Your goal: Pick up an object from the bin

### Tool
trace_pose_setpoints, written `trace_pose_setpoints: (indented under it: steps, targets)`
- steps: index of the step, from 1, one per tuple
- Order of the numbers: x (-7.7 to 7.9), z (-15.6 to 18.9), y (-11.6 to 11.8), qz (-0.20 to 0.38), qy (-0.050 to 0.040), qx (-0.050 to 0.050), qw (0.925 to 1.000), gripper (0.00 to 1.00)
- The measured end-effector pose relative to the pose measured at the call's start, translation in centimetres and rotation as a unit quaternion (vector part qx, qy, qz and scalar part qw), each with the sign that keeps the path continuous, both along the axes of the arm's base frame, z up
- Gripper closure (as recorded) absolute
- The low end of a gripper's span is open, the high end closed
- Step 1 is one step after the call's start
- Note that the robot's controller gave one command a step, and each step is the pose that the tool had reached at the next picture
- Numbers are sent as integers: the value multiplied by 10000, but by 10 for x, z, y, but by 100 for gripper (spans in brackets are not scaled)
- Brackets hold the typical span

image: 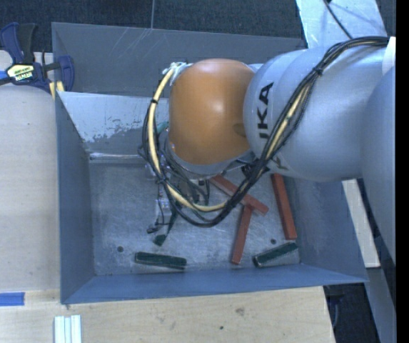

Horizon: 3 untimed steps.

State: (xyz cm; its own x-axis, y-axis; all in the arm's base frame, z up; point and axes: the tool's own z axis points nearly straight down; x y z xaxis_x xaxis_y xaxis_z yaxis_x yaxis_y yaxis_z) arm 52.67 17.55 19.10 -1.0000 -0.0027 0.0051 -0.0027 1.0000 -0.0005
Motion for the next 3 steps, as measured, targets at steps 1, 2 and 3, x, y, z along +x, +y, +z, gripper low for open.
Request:
trace_pose_setpoints:
  steps: [1,2,3]
  targets:
    - [20,-123,-39,1848,0,6,9828,0]
    - [20,-90,-48,2967,-55,10,9549,0]
    - [41,-91,-24,3463,-53,17,9381,0]
